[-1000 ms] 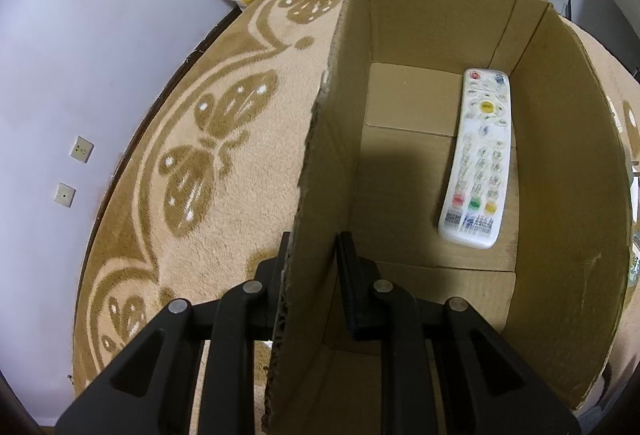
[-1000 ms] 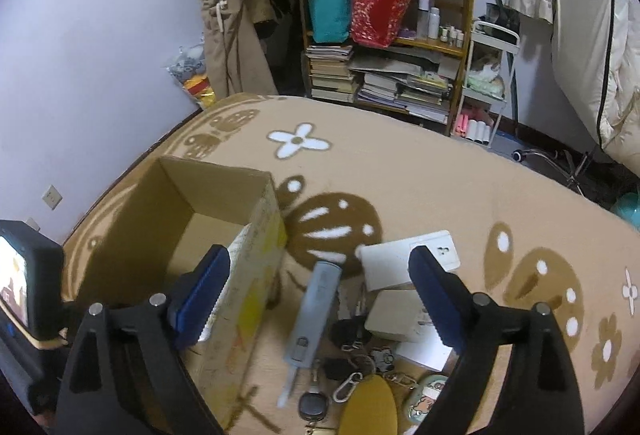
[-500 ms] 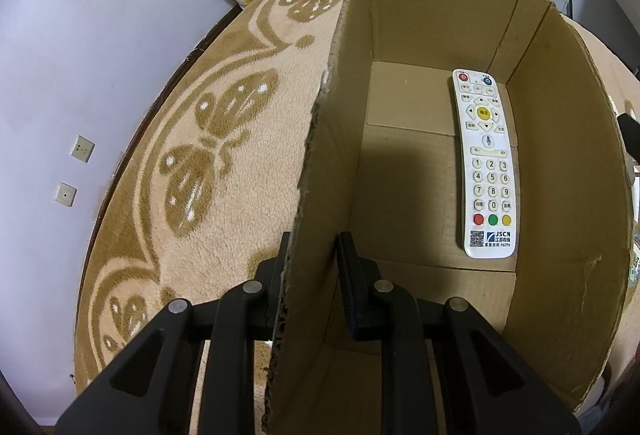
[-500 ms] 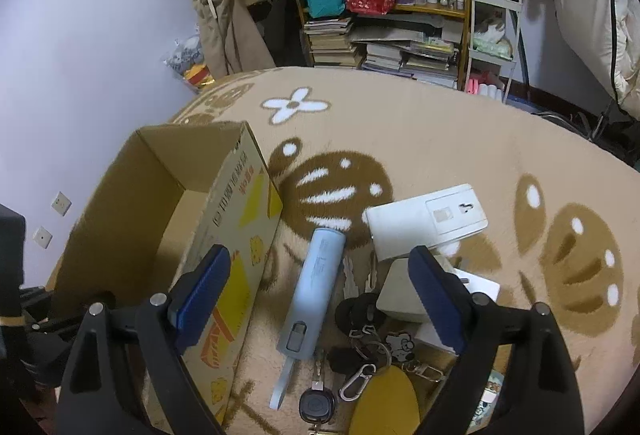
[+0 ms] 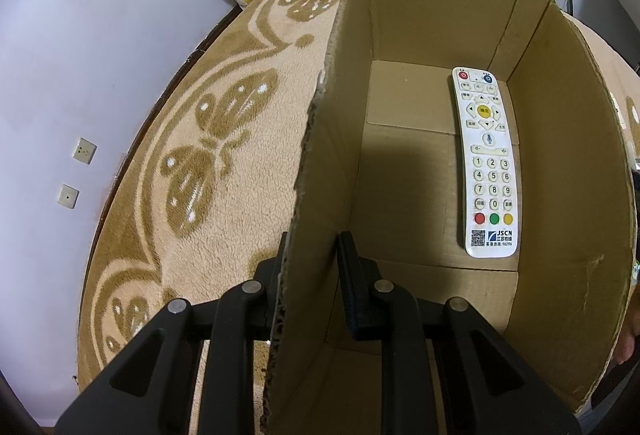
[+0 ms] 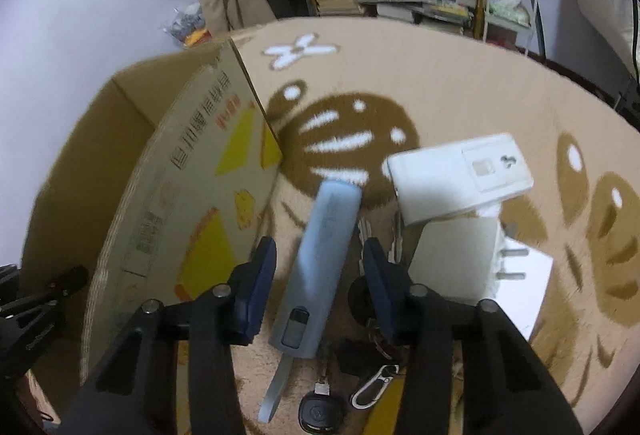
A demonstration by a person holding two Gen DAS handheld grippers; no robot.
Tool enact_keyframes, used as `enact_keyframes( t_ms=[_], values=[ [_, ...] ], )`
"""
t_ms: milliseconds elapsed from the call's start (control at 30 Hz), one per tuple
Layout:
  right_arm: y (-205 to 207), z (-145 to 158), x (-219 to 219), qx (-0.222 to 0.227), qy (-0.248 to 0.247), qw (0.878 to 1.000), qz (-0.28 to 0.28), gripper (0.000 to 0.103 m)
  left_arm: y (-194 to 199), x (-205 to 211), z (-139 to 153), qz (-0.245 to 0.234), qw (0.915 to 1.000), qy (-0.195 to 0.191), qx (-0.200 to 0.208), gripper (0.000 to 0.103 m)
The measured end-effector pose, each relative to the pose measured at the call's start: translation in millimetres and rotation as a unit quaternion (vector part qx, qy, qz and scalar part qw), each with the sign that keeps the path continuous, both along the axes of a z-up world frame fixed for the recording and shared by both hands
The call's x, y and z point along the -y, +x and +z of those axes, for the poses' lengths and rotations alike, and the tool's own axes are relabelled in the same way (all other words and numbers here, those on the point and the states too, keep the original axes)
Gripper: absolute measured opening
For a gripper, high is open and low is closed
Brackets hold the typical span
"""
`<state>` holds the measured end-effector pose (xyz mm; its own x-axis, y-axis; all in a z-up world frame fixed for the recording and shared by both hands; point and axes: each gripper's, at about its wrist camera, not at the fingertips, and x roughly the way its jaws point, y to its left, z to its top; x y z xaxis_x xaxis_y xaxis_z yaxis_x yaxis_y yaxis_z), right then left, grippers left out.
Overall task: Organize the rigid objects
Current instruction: 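Grasp the light-blue power bank with the right gripper, then move the power bank into the box beside the remote and release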
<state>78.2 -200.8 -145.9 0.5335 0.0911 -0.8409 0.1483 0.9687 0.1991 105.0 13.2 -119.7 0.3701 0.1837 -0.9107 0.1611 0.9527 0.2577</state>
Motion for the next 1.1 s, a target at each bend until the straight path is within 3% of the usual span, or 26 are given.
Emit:
enact_keyframes(
  t_ms=[133,200,333,500,767,1100],
  values=[
    [4,-12,-3,-0.022,0.003,1.0,0.002,0.047,1,-1,0,0.002,1.0,-0.002,-0.001,0.02],
    [5,-14,-6,-0.022,-0.008,1.0,0.0,0.037,1,-1,0,0.001,1.0,-0.001,-0.001,0.02],
    [6,-19,-11,-0.025,-0.013,1.0,-0.008,0.033,1,-1,0,0.002,1.0,-0.001,-0.002,0.02],
    [-8,-11,-25,-0.003,-0.065,0.998,-0.016,0.029,1,-2,0,0.002,1.0,-0.001,-0.002,0.02],
    [-16,4,-11,0.012,-0.022,0.999,-0.039,0.029,2,-1,0,0.002,1.0,-0.002,-0.002,0.02],
    [-19,42,2,0.066,0.024,0.996,-0.052,0.029,1,-1,0,0.0,1.0,0.002,-0.001,0.02]
  ],
)
